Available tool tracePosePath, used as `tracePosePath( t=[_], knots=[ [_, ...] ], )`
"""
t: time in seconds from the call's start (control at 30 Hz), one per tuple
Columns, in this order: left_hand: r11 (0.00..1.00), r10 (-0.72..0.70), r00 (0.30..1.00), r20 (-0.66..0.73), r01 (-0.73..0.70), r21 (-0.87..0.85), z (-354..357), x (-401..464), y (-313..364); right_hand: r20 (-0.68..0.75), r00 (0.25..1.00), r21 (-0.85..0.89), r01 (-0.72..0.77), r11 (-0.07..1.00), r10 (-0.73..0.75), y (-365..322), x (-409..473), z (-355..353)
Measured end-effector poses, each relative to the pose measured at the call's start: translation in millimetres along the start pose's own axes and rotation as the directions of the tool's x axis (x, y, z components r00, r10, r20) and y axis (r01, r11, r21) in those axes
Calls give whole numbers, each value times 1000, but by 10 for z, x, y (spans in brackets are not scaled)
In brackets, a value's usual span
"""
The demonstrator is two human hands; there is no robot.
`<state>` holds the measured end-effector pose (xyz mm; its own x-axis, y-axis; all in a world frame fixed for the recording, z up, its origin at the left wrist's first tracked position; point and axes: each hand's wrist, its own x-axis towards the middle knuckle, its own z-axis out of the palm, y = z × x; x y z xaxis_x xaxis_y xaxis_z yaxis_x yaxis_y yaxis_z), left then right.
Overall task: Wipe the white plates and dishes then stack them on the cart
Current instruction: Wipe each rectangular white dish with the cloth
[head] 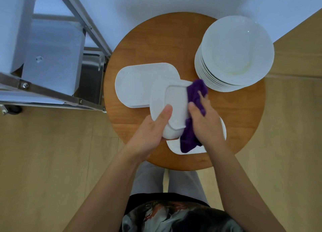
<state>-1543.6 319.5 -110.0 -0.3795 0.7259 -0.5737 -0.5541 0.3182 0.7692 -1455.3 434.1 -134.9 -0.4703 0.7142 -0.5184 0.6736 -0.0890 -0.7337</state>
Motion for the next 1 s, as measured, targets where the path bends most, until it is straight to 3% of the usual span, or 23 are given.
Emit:
tracePosePath(
  t=[0.13,0.27,0.43,0.5,0.6,0.67,0.73,0.8,0.93,1.0],
  knots=[
    [1000,18,999,-50,-17,19,-106,-11,-51,121,953,-37,284,958,-278,-270,-298,289],
    [995,31,989,-144,-44,-86,-160,-74,-95,133,901,-120,429,895,-414,-311,-446,427],
    [958,-81,965,-249,6,-288,-269,-94,-60,134,809,-195,588,785,-573,-113,-432,305],
    [954,-73,951,-301,-21,-299,-356,-131,12,112,848,-264,527,808,-517,-8,-296,170],
    [987,-34,937,-348,-23,-156,-482,-194,182,6,963,-374,253,892,-271,84,-70,-7],
    [998,30,936,-351,-8,65,-491,-224,316,-130,987,-87,79,993,-90,27,14,-82],
    [915,122,939,-323,20,403,-368,-223,400,-189,979,332,-12,943,79,-96,60,-109],
    [727,181,939,-292,72,682,-200,-146,374,-109,981,561,-71,825,159,-205,85,-94],
    [360,222,942,-250,159,919,-48,234,167,13,984,619,-148,771,179,-303,131,50],
    [255,243,934,-261,198,946,-50,428,94,-5,977,627,-163,762,213,-294,167,99]
  ],
)
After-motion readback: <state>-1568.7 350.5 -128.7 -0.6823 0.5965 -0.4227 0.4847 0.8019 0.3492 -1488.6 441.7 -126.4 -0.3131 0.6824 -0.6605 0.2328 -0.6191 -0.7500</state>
